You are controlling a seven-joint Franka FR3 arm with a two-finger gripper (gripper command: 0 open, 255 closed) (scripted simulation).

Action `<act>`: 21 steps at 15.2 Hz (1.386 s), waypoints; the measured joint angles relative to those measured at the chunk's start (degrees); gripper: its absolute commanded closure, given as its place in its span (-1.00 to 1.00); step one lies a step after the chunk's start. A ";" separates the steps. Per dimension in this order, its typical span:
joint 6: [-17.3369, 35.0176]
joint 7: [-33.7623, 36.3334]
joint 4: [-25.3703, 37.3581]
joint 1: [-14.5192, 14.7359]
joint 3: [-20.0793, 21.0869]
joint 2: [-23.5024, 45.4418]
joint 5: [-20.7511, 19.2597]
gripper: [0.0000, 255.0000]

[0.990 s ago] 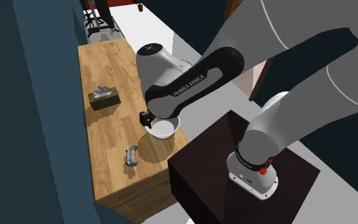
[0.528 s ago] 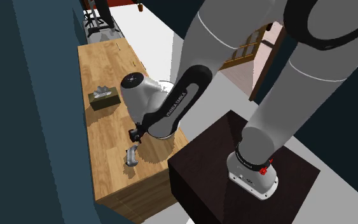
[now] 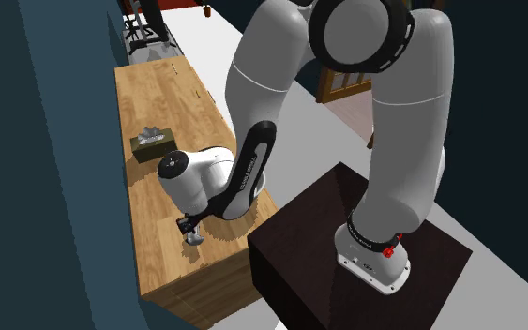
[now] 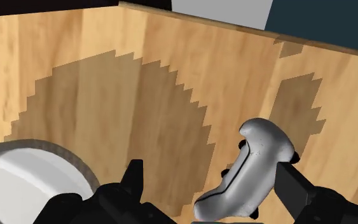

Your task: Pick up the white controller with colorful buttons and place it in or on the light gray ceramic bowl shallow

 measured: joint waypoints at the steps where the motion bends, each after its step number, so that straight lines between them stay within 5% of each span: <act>1: 0.26 1.52 1.09 1.24 -1.24 1.74 -1.69 -1.00; 8: 2.56 5.87 3.89 4.66 -5.76 7.39 -7.30 -1.00; 15: 3.08 6.38 4.31 5.12 -6.31 8.11 -8.09 -1.00; 16: 3.08 6.39 4.35 5.14 -6.31 8.14 -8.10 1.00; 21: 6.82 6.33 5.51 5.46 -6.34 8.66 -8.28 1.00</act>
